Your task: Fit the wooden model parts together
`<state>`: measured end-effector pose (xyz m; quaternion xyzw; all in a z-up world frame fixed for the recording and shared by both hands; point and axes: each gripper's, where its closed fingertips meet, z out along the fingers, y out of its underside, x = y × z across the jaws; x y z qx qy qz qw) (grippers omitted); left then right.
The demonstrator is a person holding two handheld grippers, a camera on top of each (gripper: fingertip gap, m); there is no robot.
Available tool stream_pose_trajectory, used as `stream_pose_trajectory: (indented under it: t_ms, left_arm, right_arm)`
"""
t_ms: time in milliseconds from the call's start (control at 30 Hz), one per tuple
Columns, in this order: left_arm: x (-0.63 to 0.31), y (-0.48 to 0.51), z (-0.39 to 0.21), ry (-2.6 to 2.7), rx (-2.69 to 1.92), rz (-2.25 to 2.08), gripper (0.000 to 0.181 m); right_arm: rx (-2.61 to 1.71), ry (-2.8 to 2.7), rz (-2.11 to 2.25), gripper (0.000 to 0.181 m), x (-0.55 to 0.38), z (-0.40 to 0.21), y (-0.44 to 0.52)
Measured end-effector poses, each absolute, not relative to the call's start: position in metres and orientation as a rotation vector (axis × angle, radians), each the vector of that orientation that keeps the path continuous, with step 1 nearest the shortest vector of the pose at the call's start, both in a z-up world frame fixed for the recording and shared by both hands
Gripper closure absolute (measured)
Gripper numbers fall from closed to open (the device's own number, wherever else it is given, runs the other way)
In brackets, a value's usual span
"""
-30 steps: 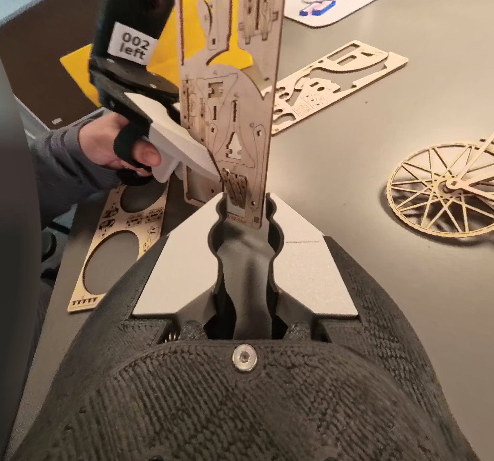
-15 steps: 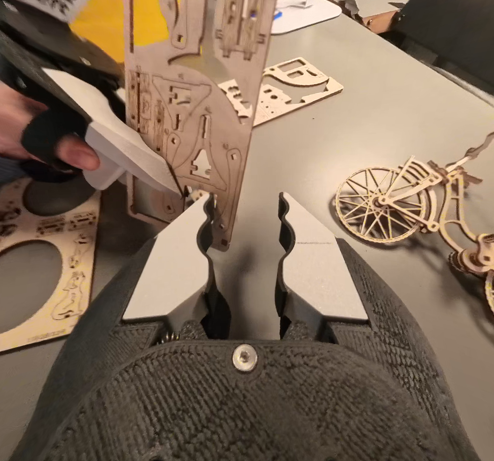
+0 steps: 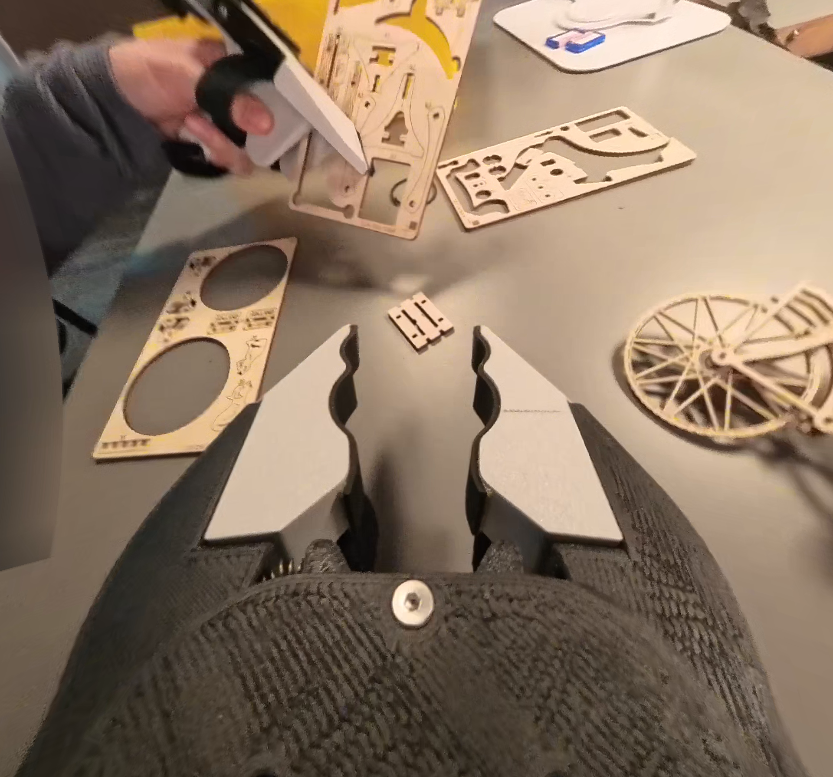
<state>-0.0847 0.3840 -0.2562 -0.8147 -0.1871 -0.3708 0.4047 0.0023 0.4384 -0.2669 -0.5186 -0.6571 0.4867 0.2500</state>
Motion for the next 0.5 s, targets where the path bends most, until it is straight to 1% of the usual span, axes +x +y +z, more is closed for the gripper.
stream_pose_trajectory:
  t_ms: [167, 300, 333, 367, 400, 500]
  left_arm:
    - [-0.081, 0.372, -0.254, -0.401, -2.159, -1.008, 0.179]
    - [-0.075, 0.368, -0.245, -0.353, -2.153, -1.106, 0.179]
    - [-0.075, 0.368, -0.243, -0.342, -2.155, -1.122, 0.179]
    - [-0.077, 0.37, -0.241, -0.336, -2.15, -1.133, 0.179]
    - [-0.08, 0.374, -0.238, -0.338, -2.142, -1.139, 0.18]
    - [-0.099, 0.4, -0.24, -0.387, -2.147, -1.117, 0.179]
  right_arm:
    - [-1.218, -2.13, 1.138, 0.131, -0.014, -0.292, 0.428]
    - [-1.163, -2.33, 1.098, 0.132, -0.025, -0.306, 0.424]
    - [-1.147, -2.349, 1.055, 0.138, -0.028, -0.307, 0.426]
    - [-1.127, -2.372, 1.019, 0.154, -0.03, -0.308, 0.426]
    - [-1.114, -2.403, 1.005, 0.157, -0.029, -0.308, 0.424]
    - [-1.11, -2.439, 0.938, 0.158, -0.026, -0.308, 0.425]
